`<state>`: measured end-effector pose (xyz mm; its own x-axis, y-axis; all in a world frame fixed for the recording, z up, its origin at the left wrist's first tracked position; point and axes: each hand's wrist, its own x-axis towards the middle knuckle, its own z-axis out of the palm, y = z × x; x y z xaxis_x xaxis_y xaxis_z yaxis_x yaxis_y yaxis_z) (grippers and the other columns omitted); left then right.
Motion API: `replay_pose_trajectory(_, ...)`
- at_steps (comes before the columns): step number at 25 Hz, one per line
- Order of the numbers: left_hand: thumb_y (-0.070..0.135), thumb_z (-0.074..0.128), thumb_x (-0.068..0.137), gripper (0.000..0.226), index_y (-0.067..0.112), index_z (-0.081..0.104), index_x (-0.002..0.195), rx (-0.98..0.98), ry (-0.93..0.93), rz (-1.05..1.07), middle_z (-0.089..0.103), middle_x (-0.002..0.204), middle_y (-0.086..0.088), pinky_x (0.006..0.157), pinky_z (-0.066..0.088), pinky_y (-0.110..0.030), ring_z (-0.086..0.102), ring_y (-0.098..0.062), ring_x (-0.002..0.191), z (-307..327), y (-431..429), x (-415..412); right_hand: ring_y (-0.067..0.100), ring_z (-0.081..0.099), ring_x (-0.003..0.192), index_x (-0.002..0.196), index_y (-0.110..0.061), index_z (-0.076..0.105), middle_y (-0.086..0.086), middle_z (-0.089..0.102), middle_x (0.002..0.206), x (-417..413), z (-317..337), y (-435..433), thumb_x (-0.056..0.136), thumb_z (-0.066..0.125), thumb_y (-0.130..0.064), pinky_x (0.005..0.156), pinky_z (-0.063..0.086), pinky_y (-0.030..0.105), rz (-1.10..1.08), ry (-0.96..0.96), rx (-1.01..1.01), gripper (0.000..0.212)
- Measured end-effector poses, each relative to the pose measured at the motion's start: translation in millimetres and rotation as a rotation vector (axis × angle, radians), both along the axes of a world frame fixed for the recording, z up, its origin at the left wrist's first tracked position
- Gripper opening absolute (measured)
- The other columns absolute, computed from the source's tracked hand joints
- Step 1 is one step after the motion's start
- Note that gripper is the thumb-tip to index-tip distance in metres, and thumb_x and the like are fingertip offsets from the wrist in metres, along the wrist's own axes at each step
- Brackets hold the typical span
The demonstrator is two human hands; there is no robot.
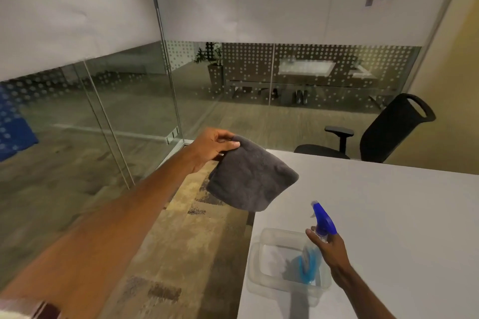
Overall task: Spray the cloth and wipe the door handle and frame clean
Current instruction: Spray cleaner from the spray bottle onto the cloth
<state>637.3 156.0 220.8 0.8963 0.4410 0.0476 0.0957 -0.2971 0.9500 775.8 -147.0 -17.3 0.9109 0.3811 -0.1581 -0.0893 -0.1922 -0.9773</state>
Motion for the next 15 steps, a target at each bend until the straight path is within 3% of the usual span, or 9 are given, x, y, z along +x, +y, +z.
replay_pose_trajectory(2, 0.012, 0.067, 0.089, 0.022, 0.008, 0.069, 0.110, -0.032, 0.021, 0.003, 0.071, 0.110, -0.013, 0.091, 0.057, -0.043, 0.068, -0.027, 0.105, 2.2, 5.5, -2.9, 0.028, 0.058, 0.089, 0.098, -0.018, 0.058, 0.010, 0.063, 0.093, 3.2, 3.6, 4.8, 0.083, 0.071, -0.018, 0.075, 0.047, 0.033, 0.015, 0.017, 0.043, 0.020)
replay_pose_trajectory(5, 0.012, 0.067, 0.088, 0.023, 0.008, 0.068, 0.111, -0.061, 0.035, 0.020, 0.070, 0.110, -0.014, 0.091, 0.057, -0.045, 0.068, -0.028, 0.104, 3.3, 11.6, -5.1, 0.025, 0.055, 0.080, 0.107, -0.013, 0.057, 0.008, 0.059, 0.085, 3.9, 5.2, 13.0, 0.083, 0.070, -0.011, 0.065, 0.048, 0.026, -0.010, -0.008, 0.091, 0.027)
replay_pose_trajectory(8, 0.013, 0.068, 0.088, 0.024, 0.007, 0.068, 0.111, -0.090, 0.039, 0.028, 0.070, 0.111, -0.013, 0.089, 0.058, -0.043, 0.068, -0.028, 0.103, 2.1, 16.9, -5.4, 0.024, 0.056, 0.080, 0.116, -0.005, 0.054, 0.006, 0.060, 0.084, 2.1, 11.5, 17.8, 0.084, 0.069, -0.010, 0.068, 0.050, 0.030, -0.078, -0.041, 0.107, 0.036)
replay_pose_trajectory(10, 0.013, 0.068, 0.087, 0.023, 0.007, 0.069, 0.110, -0.098, 0.032, 0.031, 0.070, 0.110, -0.014, 0.087, 0.059, -0.040, 0.069, -0.027, 0.103, 2.2, 20.9, -4.5, 0.021, 0.059, 0.085, 0.119, -0.011, 0.053, 0.001, 0.063, 0.094, 0.9, 28.8, 20.3, 0.086, 0.065, -0.007, 0.078, 0.050, 0.034, -0.075, -0.155, 0.147, 0.036)
replay_pose_trajectory(12, 0.013, 0.069, 0.087, 0.022, 0.008, 0.070, 0.108, -0.099, 0.030, 0.032, 0.070, 0.110, -0.014, 0.083, 0.059, -0.037, 0.068, -0.026, 0.102, 3.1, 25.3, -2.6, 0.018, 0.062, 0.089, 0.124, -0.013, 0.051, -0.003, 0.063, 0.104, -1.4, 53.7, 23.4, 0.087, 0.062, -0.001, 0.077, 0.050, 0.030, -0.061, -0.265, 0.196, 0.040)
replay_pose_trajectory(15, 0.014, 0.069, 0.087, 0.015, 0.013, 0.071, 0.102, -0.104, 0.040, -0.002, 0.071, 0.106, -0.009, 0.076, 0.059, -0.031, 0.069, -0.022, 0.099, 7.0, 30.2, 0.8, 0.015, 0.064, 0.088, 0.120, -0.015, 0.053, -0.009, 0.065, 0.102, -14.6, 88.6, 31.3, 0.086, 0.061, 0.003, 0.073, 0.051, 0.020, -0.032, -0.355, 0.263, 0.039)
